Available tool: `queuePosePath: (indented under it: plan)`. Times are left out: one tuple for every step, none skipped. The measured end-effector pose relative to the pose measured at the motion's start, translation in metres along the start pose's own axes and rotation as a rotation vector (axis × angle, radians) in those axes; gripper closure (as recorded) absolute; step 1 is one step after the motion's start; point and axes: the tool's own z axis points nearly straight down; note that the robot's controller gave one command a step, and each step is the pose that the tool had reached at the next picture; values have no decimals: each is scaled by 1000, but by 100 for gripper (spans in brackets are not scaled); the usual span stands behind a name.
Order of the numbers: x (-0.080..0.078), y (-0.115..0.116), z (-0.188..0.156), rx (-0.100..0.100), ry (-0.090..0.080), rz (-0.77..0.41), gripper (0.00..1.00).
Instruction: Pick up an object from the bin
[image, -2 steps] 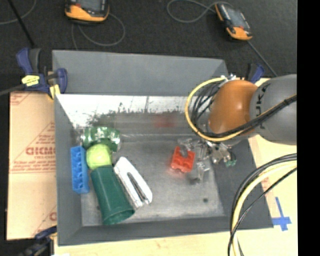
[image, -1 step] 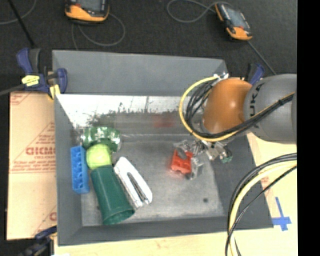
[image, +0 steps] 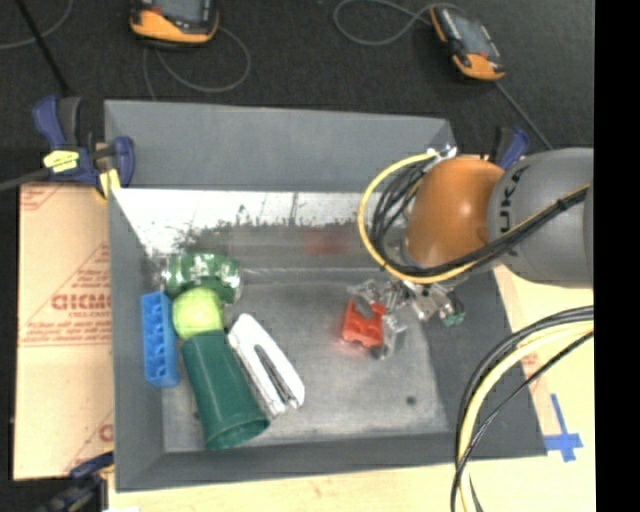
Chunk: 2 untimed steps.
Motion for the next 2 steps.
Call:
queuePosePath:
  plan:
    - [0, 0, 0, 0, 0, -2, 100]
    - [0, 0, 0, 0, 0, -2, 100]
